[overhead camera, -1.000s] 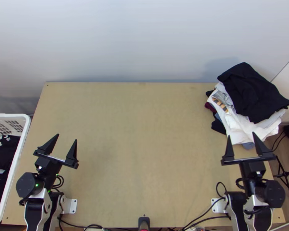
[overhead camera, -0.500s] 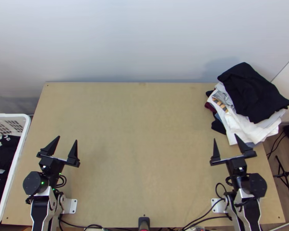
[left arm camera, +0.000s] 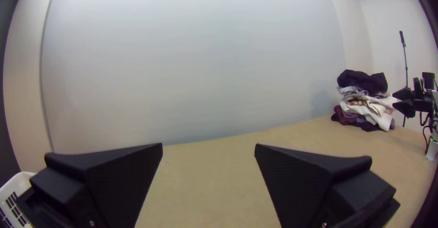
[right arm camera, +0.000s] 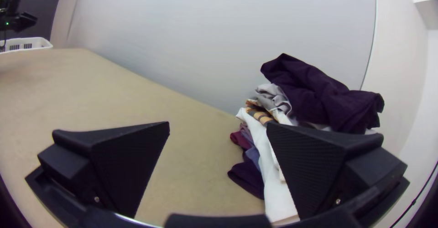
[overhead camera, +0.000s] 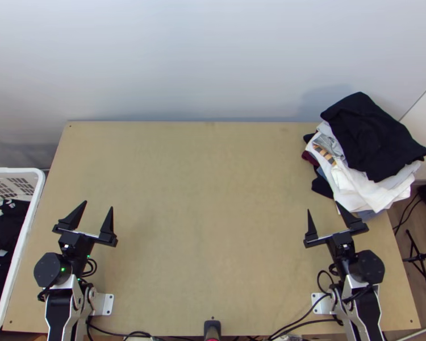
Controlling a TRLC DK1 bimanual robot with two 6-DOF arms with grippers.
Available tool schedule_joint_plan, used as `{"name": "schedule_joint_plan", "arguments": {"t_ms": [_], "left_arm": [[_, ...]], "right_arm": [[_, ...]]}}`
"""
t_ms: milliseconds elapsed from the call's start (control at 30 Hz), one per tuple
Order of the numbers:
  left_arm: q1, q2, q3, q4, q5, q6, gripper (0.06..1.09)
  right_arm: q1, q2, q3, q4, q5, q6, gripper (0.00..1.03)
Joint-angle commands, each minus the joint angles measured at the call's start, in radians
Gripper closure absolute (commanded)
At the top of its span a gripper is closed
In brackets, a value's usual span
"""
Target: Fold the t-shirt
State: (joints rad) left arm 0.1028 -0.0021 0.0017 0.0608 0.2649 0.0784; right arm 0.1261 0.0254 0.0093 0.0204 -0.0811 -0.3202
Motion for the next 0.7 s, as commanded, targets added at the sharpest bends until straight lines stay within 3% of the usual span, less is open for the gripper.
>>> {"name": "schedule_joint_plan", "arguments": {"t_ms": [0, 667], "left_arm": [[-0.002, 0.002, -0.005, -0.009, 0.000, -0.016, 0.10], [0.003, 0.002, -0.005, -0.010, 0.000, -0.003, 0.10]], "right_arm": [[0.004, 0.044, -0.003, -0.008, 0.000, -0.011, 0.04], [0.004, -0.027, -0.003, -0.008, 0.007, 0.032, 0.04]]}}
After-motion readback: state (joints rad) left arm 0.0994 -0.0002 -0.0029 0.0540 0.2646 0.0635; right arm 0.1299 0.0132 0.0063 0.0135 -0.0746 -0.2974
